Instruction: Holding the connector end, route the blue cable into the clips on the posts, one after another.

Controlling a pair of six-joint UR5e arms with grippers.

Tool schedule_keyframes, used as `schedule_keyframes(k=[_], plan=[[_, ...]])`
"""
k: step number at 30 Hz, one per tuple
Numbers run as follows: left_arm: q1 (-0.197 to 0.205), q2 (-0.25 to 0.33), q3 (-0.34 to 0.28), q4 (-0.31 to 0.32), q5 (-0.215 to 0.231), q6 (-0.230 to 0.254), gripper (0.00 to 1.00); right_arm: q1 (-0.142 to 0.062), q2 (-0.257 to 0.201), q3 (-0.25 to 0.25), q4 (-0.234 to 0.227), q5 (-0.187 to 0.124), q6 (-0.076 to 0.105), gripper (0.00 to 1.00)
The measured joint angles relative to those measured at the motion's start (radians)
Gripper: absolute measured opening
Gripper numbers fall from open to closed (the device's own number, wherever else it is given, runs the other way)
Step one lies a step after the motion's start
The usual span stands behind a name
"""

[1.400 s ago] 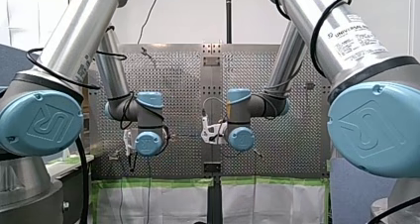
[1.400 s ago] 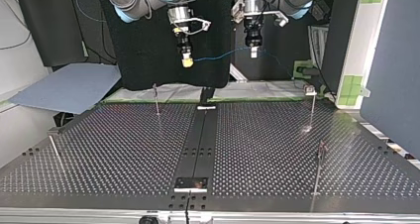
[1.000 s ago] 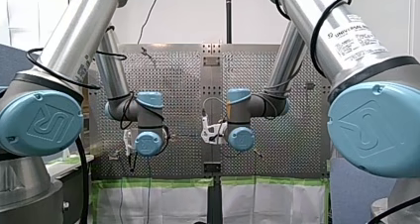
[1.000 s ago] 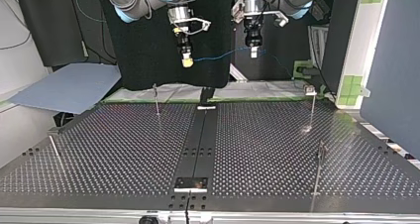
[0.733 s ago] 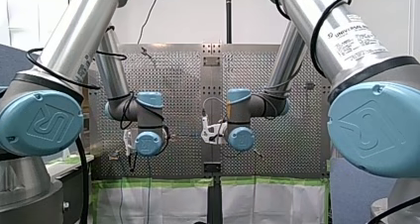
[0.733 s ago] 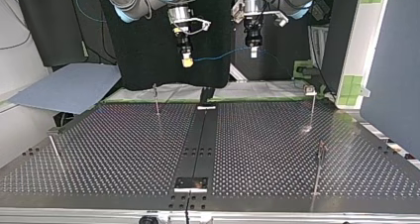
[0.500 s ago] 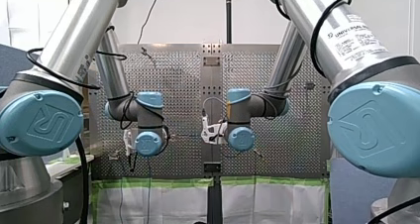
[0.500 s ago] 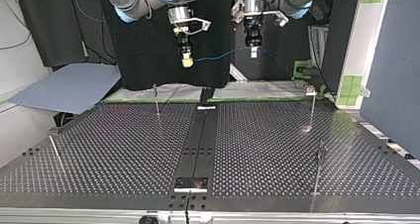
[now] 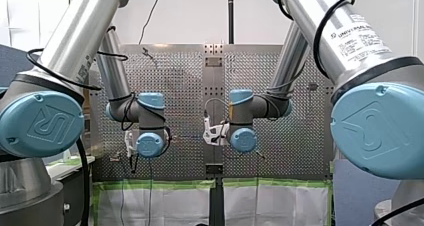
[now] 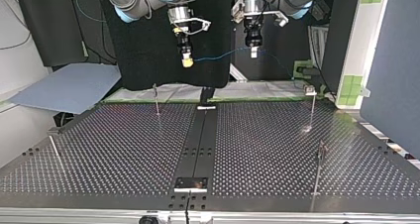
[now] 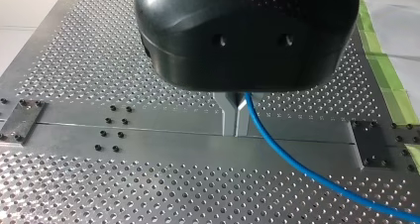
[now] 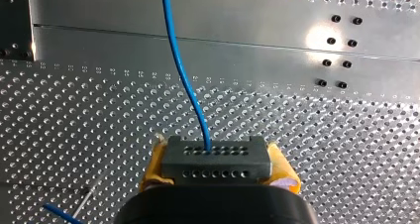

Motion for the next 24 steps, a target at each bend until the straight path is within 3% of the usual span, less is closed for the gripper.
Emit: schedule_keyframes(k=[20, 24], plan=[[0.001, 0.0, 0.0, 0.002, 0.0, 0.001, 0.0, 0.0, 0.0, 0.0, 0.0, 0.0, 0.0, 0.0], [0.001, 0.0, 0.0, 0.003, 0.0, 0.001, 0.0, 0.01, 0.014, -0.009, 0.014, 0.006, -0.002, 0.0]])
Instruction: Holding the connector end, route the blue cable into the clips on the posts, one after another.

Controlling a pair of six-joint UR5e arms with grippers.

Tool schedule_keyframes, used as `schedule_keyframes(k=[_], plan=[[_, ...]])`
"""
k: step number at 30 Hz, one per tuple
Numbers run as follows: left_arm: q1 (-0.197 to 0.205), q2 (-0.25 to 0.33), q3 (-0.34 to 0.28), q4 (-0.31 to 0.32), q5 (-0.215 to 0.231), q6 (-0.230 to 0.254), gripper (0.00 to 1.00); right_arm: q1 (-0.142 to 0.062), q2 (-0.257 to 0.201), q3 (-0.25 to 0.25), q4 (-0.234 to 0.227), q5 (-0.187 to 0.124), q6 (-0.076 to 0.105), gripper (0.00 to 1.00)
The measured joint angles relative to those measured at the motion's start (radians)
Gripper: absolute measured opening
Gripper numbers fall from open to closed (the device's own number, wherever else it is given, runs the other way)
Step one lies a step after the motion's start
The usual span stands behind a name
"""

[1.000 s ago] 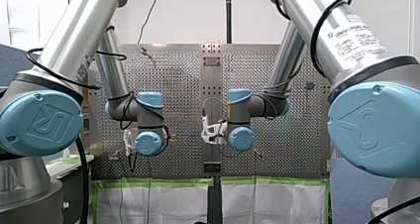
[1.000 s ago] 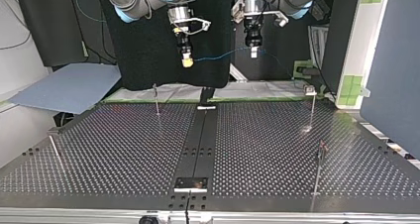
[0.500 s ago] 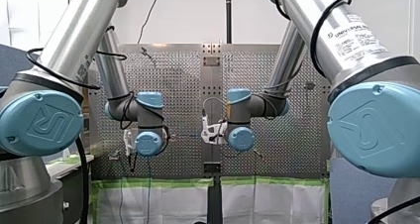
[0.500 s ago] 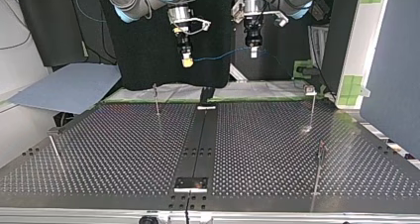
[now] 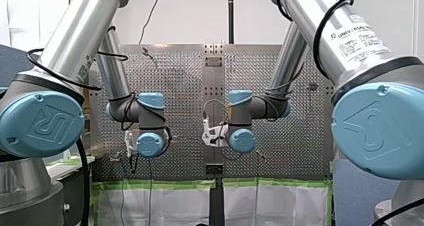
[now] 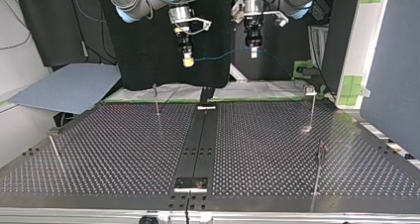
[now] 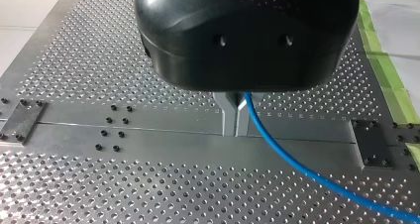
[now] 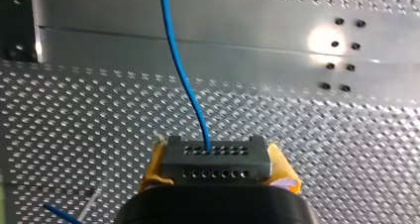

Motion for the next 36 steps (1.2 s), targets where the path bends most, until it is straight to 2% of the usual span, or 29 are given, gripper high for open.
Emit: schedule_keyframes(k=[7, 16, 23, 27, 36], plan=[[0.0, 0.0, 0.0, 0.0, 0.0, 0.0, 0.0, 0.009, 0.066, -0.006, 0.061, 0.003, -0.001, 0.0], [0.0, 0.0, 0.0, 0.0, 0.0, 0.0, 0.0, 0.01, 0.154, -0.006, 0.073, 0.003, -0.001, 0.0], [-0.009, 0.003, -0.002, -0.011, -0.003, 0.012, 0.0, 0.01, 0.163, -0.006, 0.073, 0.003, -0.001, 0.0], [-0.019, 0.004, -0.003, -0.048, -0.004, 0.032, 0.0, 0.01, 0.164, -0.006, 0.073, 0.003, -0.001, 0.0], [-0.021, 0.005, -0.003, -0.135, -0.005, 0.037, 0.0, 0.01, 0.164, -0.006, 0.073, 0.003, -0.001, 0.0]])
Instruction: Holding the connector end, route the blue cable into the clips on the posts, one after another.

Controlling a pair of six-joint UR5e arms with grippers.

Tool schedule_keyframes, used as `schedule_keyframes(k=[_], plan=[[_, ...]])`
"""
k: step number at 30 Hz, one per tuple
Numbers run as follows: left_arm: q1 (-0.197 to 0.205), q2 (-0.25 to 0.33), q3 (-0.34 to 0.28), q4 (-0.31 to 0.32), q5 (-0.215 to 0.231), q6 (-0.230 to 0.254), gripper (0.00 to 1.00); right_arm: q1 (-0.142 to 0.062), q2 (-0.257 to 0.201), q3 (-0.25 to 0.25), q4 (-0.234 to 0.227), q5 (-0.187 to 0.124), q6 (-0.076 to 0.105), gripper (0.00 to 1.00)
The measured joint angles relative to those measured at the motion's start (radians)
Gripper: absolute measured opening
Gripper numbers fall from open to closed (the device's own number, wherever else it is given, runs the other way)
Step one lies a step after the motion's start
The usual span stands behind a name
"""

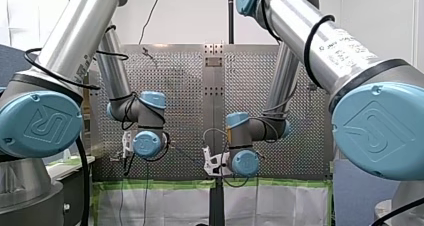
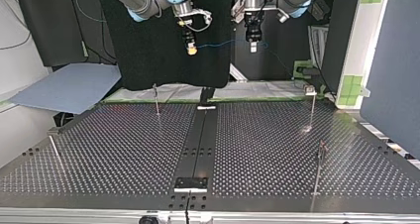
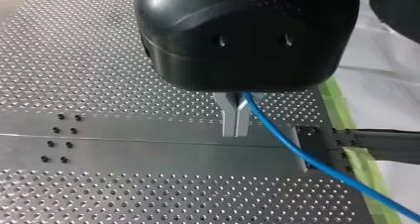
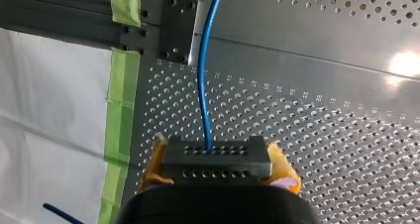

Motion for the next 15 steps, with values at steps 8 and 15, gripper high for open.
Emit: schedule_keyframes(k=[8, 15], plan=[[0.0, 0.0, 0.0, -0.009, 0.0, 0.0, 0.0, 0.0, 0.0, 0.0, 0.0, 0.0, 0.0, 0.0], [-0.007, 0.024, 0.007, -0.033, 0.009, 0.011, 0.0, -0.008, -0.025, -0.025, 0.025, 0.025, -0.019, 0.0]])
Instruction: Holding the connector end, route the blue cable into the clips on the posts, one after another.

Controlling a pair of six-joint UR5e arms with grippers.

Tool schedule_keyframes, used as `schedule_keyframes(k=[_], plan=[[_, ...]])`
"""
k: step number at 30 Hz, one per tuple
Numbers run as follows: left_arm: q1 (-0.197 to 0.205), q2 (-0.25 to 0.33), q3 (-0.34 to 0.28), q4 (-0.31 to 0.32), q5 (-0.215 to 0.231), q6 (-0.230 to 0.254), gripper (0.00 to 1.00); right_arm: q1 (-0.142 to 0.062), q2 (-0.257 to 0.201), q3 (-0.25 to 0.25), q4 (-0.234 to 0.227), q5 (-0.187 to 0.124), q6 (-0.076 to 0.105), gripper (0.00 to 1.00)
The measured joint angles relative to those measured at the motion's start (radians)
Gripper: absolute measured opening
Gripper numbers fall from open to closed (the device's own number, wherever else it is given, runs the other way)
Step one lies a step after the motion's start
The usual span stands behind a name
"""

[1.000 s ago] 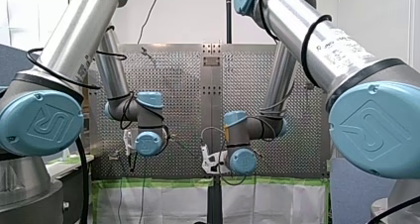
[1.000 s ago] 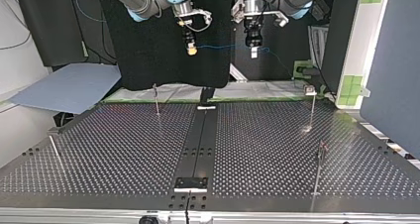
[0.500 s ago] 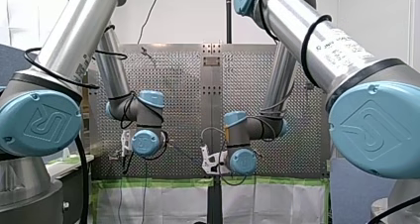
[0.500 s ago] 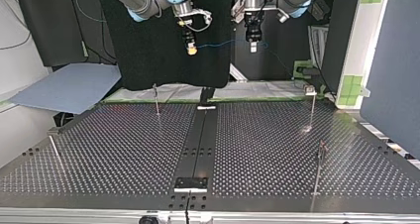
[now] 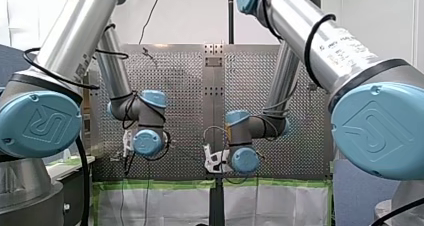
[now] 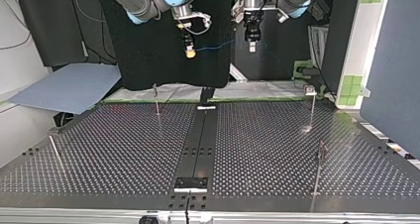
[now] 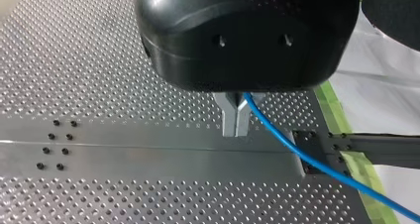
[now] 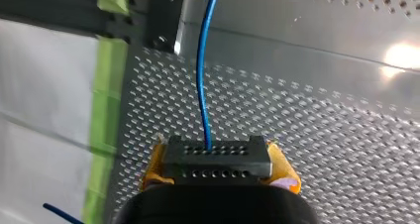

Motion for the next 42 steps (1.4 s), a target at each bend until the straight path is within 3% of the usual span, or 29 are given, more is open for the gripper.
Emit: schedule_keyframes(k=[4, 6, 15, 19, 25, 30, 35, 42], plan=[[0.002, 0.038, 0.002, -0.038, 0.004, -0.002, 0.0, 0.009, -0.038, -0.021, 0.038, 0.036, 0.011, 0.0], [0.007, 0.061, 0.002, -0.061, 0.003, -0.003, 0.0, 0.008, -0.055, -0.027, 0.055, 0.038, 0.021, 0.0], [0.023, 0.153, 0.007, -0.153, -0.032, -0.011, 0.0, 0.006, -0.148, -0.091, 0.141, -0.037, 0.041, 0.0], [0.027, 0.189, 0.023, -0.189, -0.028, -0.007, 0.0, 0.004, -0.192, -0.134, 0.186, -0.081, 0.066, 0.0], [0.029, 0.252, 0.061, -0.252, -0.026, -0.016, 0.0, 0.002, -0.253, -0.186, 0.246, -0.125, 0.087, 0.0], [0.032, 0.307, 0.11, -0.307, -0.026, -0.037, 0.0, 0.002, -0.304, -0.219, 0.298, -0.144, 0.106, 0.0], [0.038, 0.362, 0.147, -0.363, -0.037, -0.066, 0.0, 0.002, -0.357, -0.26, 0.35, -0.165, 0.111, 0.0], [0.057, 0.445, 0.188, -0.445, -0.055, -0.139, 0.0, 0.002, -0.426, -0.318, 0.42, -0.19, 0.125, 0.0]])
